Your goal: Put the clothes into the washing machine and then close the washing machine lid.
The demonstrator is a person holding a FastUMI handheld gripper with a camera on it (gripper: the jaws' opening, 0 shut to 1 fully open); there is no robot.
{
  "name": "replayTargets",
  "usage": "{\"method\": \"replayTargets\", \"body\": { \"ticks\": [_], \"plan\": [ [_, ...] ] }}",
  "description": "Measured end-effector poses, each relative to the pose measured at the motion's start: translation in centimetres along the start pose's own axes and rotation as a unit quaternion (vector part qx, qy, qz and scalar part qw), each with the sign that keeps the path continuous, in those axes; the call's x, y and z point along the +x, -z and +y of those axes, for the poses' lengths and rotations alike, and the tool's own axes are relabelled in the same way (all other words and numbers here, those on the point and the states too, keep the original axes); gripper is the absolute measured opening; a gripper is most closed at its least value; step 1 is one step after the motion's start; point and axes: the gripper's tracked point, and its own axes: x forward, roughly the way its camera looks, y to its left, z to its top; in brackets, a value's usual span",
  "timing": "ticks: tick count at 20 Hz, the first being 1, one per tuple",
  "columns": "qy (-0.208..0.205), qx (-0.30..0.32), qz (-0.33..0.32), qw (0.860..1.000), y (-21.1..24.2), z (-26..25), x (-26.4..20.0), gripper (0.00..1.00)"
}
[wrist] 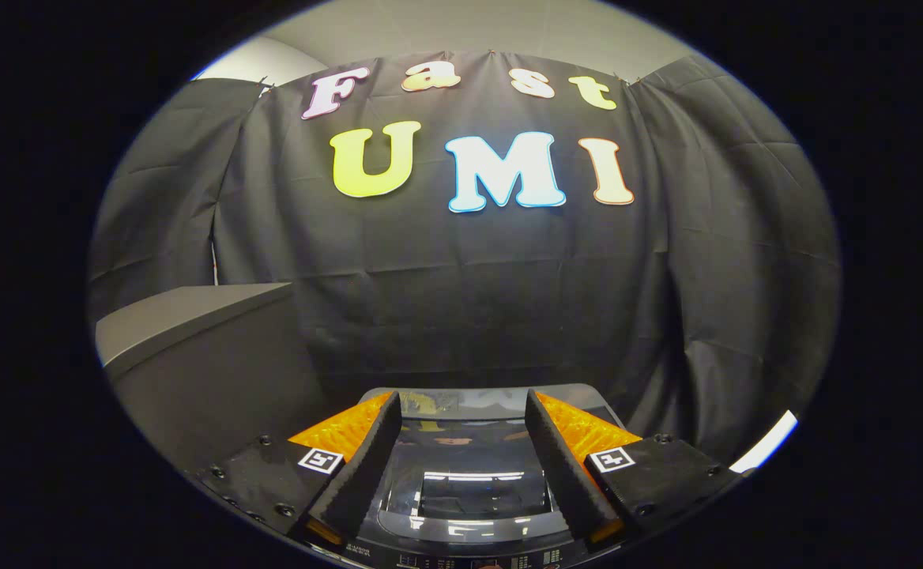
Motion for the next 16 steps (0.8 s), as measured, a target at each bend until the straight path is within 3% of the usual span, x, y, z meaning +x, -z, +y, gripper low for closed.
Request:
{"method": "replayTargets", "body": {
  "ticks": [9,16],
  "plan": [
    [-0.009,0.002,-0.016,1.000,-1.1,1.0,-1.4,0.97],
    [-0.003,0.013,-0.068,0.998,-6.6,2.1,-7.4,0.97]
  ]
}}
